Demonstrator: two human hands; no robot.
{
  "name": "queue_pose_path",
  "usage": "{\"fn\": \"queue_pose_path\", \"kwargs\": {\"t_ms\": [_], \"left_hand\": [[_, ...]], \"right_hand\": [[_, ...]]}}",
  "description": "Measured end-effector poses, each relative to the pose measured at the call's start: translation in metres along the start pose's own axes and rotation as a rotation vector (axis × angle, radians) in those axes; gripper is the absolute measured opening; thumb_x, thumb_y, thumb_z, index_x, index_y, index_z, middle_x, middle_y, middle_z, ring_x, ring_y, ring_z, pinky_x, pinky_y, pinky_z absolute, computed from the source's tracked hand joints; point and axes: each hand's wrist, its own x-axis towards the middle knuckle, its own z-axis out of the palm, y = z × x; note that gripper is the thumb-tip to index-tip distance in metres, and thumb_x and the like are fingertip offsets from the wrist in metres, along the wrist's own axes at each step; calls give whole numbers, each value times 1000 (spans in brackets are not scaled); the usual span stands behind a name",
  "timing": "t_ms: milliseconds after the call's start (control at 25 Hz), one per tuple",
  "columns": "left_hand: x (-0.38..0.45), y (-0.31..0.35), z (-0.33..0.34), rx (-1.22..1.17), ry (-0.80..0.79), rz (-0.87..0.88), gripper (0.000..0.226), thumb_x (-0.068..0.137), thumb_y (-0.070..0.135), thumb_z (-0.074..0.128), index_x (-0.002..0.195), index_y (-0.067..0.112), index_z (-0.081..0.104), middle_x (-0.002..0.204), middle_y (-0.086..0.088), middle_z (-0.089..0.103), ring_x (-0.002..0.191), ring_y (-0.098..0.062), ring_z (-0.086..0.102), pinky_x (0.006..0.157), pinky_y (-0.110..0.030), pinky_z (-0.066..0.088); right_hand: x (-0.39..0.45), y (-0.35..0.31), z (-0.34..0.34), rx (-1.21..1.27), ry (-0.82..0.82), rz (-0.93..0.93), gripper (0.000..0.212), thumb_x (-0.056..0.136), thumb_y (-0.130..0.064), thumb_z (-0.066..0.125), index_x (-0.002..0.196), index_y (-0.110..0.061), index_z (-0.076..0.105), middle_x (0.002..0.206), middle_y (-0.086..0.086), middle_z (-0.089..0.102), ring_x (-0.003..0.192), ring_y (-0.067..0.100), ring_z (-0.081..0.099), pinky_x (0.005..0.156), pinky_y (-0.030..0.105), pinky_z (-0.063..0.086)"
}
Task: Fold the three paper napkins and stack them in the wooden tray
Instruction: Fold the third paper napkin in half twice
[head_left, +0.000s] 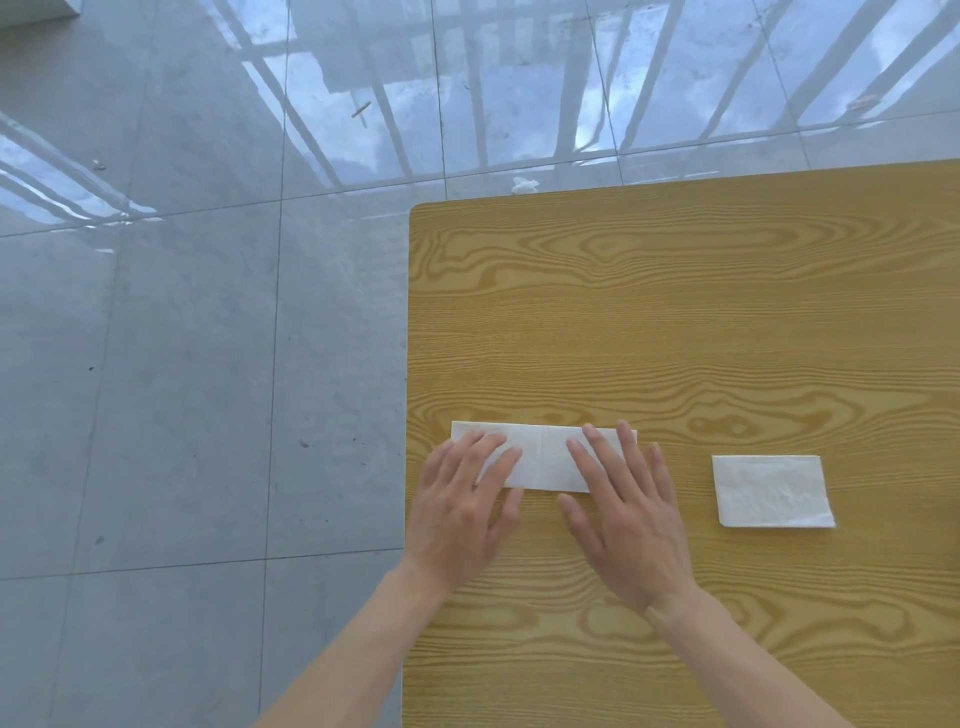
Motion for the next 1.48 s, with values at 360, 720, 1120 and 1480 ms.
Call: {"fn": "queue_pose_path", "kwargs": {"t_ms": [360, 720, 1120, 1480], "left_hand": [[15, 20, 31, 203, -346, -51, 70, 101, 58, 10, 156, 15, 11, 165, -2, 4, 151, -19, 0, 120, -52, 8], [2, -24, 10, 217, -344, -123, 66, 101, 56, 10, 156, 20, 7, 165, -1, 5, 151, -21, 2, 119, -52, 9], [11, -19, -9, 109, -322, -168, 64, 100, 60, 17, 156, 30, 7, 165, 4, 7, 151, -16, 3, 121, -44, 5], [54, -27, -35, 64, -344, -228, 59, 84, 37, 65, 139, 28, 47, 118, 4, 53, 113, -20, 47, 95, -37, 38]], "right_hand": [[13, -3, 24, -165, -206, 24, 63, 100, -51, 19, 156, -22, 12, 165, -1, 11, 151, 29, 4, 118, 62, 10], [-1, 34, 13, -199, -201, 175, 66, 99, -58, 17, 156, -28, 4, 165, -6, 5, 152, 24, 0, 121, 54, 10], [-17, 32, -1, -71, -136, 129, 70, 98, -54, 28, 156, -19, 12, 165, 3, 10, 152, 26, 5, 121, 52, 12], [-117, 27, 8, -138, -228, 301, 73, 92, -62, 30, 154, -26, 20, 165, 0, 13, 151, 30, 11, 119, 61, 9]]}}
